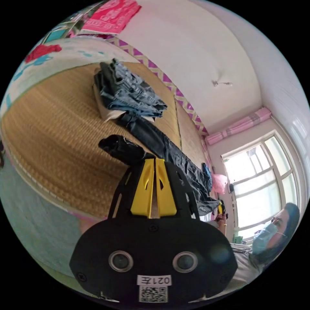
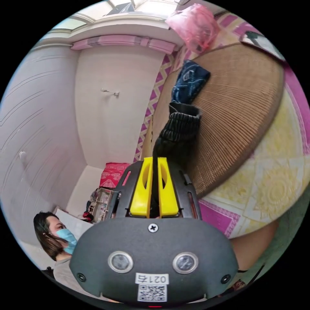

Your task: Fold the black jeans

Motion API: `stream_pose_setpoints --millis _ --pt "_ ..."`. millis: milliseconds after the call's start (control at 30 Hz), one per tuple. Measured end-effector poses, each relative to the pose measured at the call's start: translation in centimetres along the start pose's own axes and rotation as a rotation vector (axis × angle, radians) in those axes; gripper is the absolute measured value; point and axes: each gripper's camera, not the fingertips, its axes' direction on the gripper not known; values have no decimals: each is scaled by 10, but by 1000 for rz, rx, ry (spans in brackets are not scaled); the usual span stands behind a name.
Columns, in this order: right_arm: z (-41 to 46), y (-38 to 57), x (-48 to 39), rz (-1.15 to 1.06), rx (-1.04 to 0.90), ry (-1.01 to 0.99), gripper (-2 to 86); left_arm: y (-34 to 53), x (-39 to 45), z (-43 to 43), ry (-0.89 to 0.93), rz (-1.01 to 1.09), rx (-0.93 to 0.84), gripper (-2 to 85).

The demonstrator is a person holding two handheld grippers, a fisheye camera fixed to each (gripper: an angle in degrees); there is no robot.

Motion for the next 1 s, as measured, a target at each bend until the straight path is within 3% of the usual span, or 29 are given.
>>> stream_pose_setpoints --millis 267,467,600,700,867,1000 --pt "108 -132 -86 -109 -60 68 8 -197 62 137 -168 78 -156 -9" --pt "222 -214 -62 -12 -84 270 8 -273 26 276 -306 -19 -239 -9" --pt "265 -237 -47 -5 -111 356 14 -279 -6 315 -331 -64 -242 -5" --pt "273 -242 -63 -58 -118 376 33 -277 -21 313 -245 1 -238 6" --pt "240 -224 -104 -184 -138 164 54 -235 -33 242 -62 138 -121 67" --pt "239 -185 -152 -412 -209 169 12 -186 -14 232 -29 302 -190 49"
